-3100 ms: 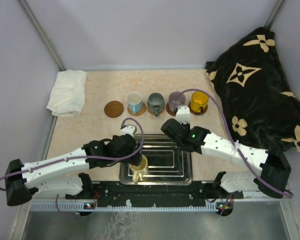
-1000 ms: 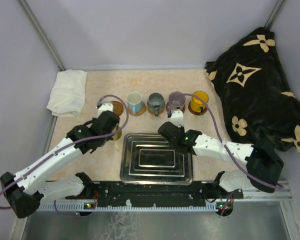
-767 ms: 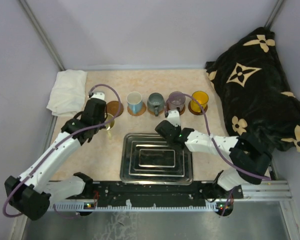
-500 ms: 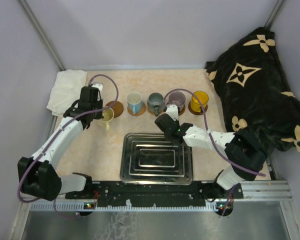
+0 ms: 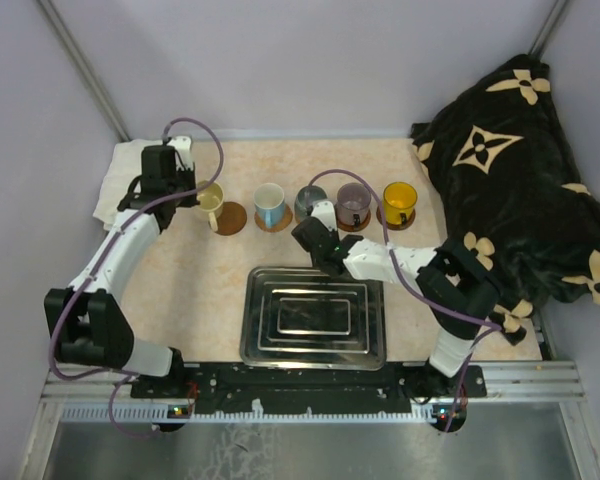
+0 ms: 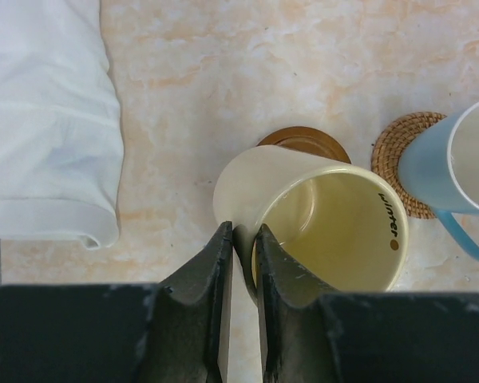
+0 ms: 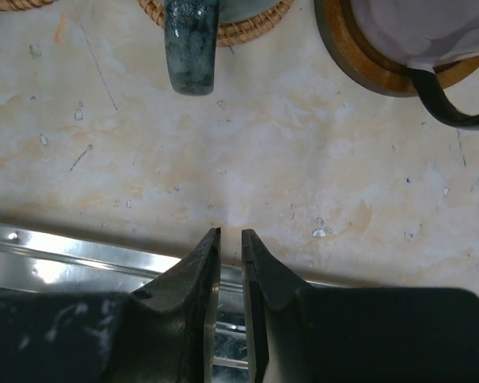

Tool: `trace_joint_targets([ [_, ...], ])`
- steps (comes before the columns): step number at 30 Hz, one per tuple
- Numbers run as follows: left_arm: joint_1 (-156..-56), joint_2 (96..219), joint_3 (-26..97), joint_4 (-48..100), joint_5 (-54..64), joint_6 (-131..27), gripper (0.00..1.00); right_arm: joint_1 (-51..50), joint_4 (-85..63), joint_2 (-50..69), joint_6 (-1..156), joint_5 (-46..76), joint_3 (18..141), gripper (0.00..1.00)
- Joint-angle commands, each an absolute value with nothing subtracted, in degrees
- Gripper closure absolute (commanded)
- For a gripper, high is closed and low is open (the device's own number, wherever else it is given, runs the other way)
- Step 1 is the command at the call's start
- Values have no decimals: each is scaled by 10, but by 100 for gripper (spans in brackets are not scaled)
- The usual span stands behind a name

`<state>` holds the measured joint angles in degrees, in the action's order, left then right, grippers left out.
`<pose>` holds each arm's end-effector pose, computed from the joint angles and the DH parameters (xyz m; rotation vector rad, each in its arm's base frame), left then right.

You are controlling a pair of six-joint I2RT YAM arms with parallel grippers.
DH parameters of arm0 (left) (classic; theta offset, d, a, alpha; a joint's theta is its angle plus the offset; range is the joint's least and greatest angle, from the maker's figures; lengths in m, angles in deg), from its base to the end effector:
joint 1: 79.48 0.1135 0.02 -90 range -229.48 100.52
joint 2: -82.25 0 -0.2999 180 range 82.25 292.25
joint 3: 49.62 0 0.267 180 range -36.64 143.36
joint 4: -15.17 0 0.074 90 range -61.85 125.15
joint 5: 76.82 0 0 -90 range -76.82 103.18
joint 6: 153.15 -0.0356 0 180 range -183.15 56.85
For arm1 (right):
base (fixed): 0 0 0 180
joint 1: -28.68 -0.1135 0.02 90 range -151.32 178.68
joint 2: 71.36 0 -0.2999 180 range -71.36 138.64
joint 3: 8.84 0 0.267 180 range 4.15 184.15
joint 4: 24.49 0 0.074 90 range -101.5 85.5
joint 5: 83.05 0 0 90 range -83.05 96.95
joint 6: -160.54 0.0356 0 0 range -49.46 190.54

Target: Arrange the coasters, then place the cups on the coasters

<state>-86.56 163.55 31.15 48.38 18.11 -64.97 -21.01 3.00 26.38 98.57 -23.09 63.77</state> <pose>0.3305 -0.0380 0.3467 0.1179 2.1542 0.0398 0.2502 0.2674 0.2140 -0.2291 2.3181 0.0077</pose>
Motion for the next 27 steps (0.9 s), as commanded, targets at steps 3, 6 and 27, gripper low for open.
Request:
trace_joint_targets([
  [3,-852,1649,322,403,138,-626,78,-200,16,289,979,-227,681,82],
  [6,-848,1656,307,379,129,-614,78,-199,18,298,978,-225,685,83],
  [27,-815,1748,321,330,31,-583,80,-195,21,334,985,-204,672,84],
])
